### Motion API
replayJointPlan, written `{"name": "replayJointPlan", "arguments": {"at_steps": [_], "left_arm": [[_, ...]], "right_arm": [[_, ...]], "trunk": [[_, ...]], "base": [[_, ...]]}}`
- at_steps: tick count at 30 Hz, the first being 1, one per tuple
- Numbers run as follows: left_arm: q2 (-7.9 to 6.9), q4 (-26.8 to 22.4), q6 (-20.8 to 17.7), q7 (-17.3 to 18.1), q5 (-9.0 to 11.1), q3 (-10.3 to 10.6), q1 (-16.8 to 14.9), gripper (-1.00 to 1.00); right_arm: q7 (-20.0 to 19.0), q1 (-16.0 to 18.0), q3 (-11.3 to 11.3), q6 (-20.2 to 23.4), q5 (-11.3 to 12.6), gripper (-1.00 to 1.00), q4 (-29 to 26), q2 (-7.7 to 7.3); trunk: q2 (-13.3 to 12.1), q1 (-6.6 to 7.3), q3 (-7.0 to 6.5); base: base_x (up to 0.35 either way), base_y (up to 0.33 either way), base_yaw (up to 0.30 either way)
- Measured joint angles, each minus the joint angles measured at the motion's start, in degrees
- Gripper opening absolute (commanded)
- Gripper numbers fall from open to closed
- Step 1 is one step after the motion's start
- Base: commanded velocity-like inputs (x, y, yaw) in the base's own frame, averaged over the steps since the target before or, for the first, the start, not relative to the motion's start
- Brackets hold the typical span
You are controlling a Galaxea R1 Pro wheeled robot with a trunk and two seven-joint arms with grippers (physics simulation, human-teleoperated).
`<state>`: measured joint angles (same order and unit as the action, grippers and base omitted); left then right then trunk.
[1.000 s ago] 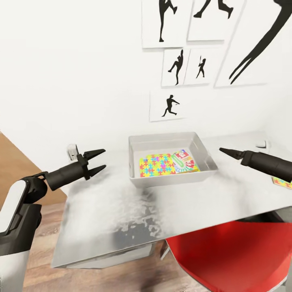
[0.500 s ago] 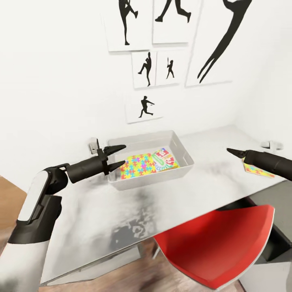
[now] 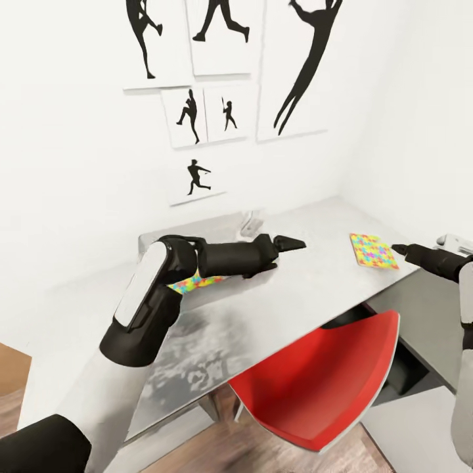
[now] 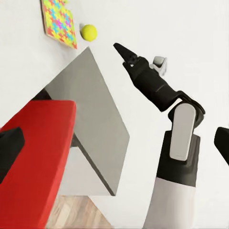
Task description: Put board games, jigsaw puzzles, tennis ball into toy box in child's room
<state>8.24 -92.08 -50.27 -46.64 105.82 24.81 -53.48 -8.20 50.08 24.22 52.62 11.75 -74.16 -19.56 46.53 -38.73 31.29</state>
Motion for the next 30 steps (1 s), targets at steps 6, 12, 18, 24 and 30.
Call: {"name": "replayJointPlan", "arguments": {"at_steps": [6,12,18,24,30], "left_arm": [[0.58,0.02,7.73,-1.51,-0.07,10.99,-5.78,1.0],[0.68,0.02,8.7,-1.26,-0.08,12.16,-6.33,1.0],[0.68,0.0,8.84,-1.22,-0.09,12.36,-6.39,1.0],[0.66,0.0,8.86,-1.32,-0.13,12.39,-6.4,1.0],[0.21,0.0,8.85,-1.43,-0.18,12.11,-5.94,1.0]], "right_arm": [[2.87,1.18,-0.05,-2.55,0.03,1.0,3.38,0.1],[5.16,1.34,-0.01,-2.84,-0.22,1.0,3.78,0.06],[8.16,0.67,-1.34,-7.12,-0.47,1.0,2.87,0.48],[7.69,-0.43,-9.31,-10.55,-0.38,1.0,1.15,0.73],[7.68,-1.37,-11.34,-10.59,-0.05,1.0,-1.79,0.87]], "trunk": [[0.0,0.0,-0.21],[0.0,0.0,-0.42],[0.0,0.0,-0.51],[0.0,0.01,-0.52],[0.0,0.01,-0.53]], "base": [[0.0,0.0,-0.284],[0.0,0.0,-0.267],[0.003,-0.074,-0.083],[0.056,-0.268,-0.014],[0.068,-0.249,-0.001]]}}
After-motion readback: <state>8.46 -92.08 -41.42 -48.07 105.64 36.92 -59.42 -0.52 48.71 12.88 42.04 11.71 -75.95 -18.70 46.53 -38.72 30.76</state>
